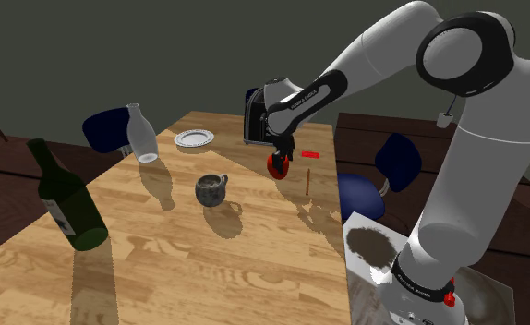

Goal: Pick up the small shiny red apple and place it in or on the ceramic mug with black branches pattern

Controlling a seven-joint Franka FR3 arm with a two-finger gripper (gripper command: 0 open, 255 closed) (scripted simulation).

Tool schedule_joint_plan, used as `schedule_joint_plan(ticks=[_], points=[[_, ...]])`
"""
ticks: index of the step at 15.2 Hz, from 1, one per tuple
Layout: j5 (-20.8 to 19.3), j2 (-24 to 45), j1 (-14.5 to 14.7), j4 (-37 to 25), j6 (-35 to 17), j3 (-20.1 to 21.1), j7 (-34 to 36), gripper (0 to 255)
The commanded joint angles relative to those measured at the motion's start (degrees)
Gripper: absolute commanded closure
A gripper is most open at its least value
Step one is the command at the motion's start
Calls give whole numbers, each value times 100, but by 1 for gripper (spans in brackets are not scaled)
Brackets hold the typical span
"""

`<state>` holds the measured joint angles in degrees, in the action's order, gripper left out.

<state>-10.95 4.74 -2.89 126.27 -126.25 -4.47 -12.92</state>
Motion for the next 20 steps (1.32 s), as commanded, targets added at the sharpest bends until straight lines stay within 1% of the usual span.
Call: schedule_joint_plan(ticks=[1,4,5,14,20], points=[[0,5,1,-1,-5,1,3,0],[0,4,1,-1,-4,1,2,0],[0,4,1,-1,-4,1,2,255],[0,5,1,-1,-5,1,3,255],[34,-249,10,-189,433,10,-66,255]])
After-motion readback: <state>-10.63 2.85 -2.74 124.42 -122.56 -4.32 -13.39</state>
